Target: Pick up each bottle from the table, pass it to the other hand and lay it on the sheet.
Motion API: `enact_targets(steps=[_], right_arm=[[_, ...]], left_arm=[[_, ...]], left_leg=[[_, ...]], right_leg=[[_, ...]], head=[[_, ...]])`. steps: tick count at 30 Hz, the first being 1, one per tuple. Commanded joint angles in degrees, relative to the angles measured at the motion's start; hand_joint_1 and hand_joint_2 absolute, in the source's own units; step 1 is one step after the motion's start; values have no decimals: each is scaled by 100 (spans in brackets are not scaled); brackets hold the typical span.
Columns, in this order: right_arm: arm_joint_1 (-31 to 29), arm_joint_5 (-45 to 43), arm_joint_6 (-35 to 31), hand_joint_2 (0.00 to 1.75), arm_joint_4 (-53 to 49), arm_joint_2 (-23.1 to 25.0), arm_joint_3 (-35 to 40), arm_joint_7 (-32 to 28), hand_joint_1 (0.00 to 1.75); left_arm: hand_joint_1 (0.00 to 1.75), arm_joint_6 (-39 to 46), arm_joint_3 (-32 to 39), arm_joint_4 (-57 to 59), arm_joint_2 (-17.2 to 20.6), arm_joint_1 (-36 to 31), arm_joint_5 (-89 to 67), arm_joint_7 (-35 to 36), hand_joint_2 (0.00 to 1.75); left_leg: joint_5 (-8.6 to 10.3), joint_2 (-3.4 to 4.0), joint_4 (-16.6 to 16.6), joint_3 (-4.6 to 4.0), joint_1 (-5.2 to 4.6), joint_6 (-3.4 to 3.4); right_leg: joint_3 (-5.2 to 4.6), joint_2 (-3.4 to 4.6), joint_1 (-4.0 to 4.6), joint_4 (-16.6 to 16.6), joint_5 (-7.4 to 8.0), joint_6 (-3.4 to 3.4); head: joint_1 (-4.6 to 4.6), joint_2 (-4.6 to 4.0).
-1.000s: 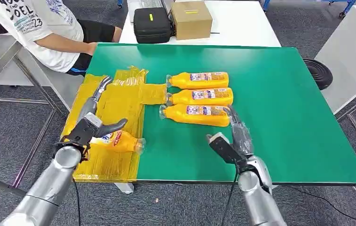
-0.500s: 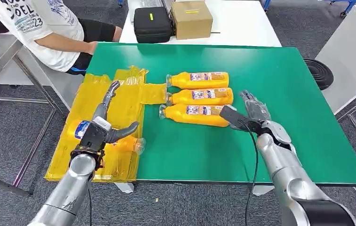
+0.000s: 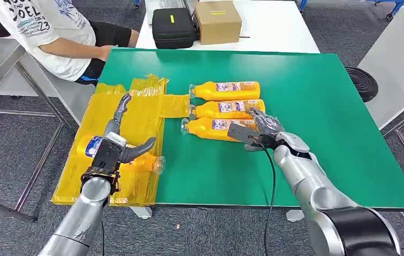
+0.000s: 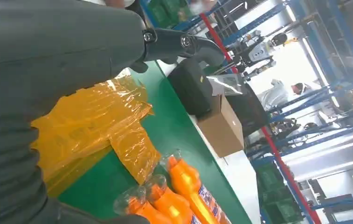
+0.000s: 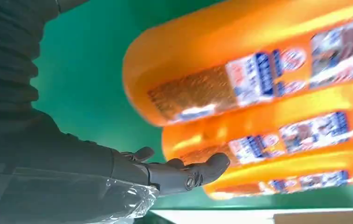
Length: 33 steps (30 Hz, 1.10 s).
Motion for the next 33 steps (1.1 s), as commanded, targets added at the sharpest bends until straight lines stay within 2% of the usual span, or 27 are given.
enact_targets(steps=[1,9,18,33], right_arm=[[-396,-22,135,175,781,170,191,254,0],[-315,-190,188,175,888,-55,-48,520,0],[-241,-238,225,175,923,-74,-134,597,0],[-365,-577,647,175,819,216,-317,-219,0]], left_arm=[[0,39,254,431,-88,-121,-47,75,175],[0,7,278,556,-115,-126,-46,72,175],[0,11,366,654,-3,-86,-2,66,175],[0,30,378,665,-53,-89,48,42,175]], left_leg=[[-5,9,-1,11,0,-2],[-5,0,0,15,0,-1],[-4,-3,-3,15,0,-2],[-6,9,0,13,-1,-3]], right_leg=[[8,4,2,0,-4,-11],[14,-6,2,-2,-6,-11],[15,-9,2,-4,-5,-11],[8,2,2,1,-6,-14]], head=[[0,0],[0,0],[0,0],[0,0]])
